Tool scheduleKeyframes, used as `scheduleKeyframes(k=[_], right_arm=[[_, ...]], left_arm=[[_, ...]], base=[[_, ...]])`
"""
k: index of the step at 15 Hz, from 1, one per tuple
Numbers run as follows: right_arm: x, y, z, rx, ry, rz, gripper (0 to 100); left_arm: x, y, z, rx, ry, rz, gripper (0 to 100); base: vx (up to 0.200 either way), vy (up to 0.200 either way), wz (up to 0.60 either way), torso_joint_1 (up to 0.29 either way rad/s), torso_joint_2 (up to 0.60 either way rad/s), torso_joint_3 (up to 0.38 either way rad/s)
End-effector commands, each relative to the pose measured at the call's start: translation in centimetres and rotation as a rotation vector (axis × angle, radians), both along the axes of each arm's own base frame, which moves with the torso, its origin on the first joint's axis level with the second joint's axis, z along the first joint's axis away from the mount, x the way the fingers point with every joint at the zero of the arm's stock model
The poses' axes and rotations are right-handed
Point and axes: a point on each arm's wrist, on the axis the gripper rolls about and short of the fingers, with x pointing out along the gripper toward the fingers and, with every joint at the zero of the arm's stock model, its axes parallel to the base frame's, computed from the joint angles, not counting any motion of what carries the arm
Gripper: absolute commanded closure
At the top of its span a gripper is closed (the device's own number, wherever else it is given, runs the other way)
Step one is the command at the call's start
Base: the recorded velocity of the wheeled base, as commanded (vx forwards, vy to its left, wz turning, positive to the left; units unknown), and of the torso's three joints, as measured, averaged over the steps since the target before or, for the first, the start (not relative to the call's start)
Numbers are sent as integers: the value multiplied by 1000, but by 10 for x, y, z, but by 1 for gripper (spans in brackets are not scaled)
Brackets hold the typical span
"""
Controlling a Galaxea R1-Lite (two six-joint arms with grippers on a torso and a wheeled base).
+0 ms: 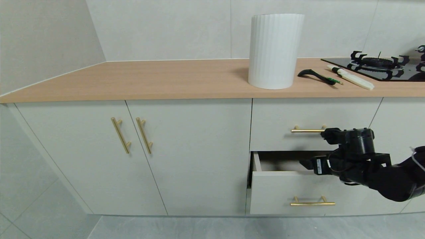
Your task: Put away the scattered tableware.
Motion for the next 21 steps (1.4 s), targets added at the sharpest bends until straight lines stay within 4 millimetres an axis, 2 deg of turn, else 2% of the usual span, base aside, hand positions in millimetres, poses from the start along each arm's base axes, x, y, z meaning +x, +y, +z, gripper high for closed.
scheduleKeyframes(k=[1, 7, 12, 16, 21], right_arm=[[4, 0, -32, -20, 80, -2, 0], [-3, -1, -27, -25, 98, 5, 0], [-17, -4, -7, -36, 151, 14, 0], [-42, -7, 15, -62, 263, 105, 0], [-64, -5, 19, -153, 399, 193, 0]], left_arm=[[0, 0, 0, -1, 1, 0, 0], [0, 0, 0, -1, 1, 0, 0], [0, 0, 0, -1, 1, 0, 0], [0, 0, 0, -1, 1, 0, 0], [0, 0, 0, -1, 1, 0, 0]], base=[[0, 0, 0, 0, 0, 0], [0, 0, 0, 0, 0, 0], [0, 0, 0, 0, 0, 0], [0, 0, 0, 0, 0, 0], [0, 0, 0, 0, 0, 0]])
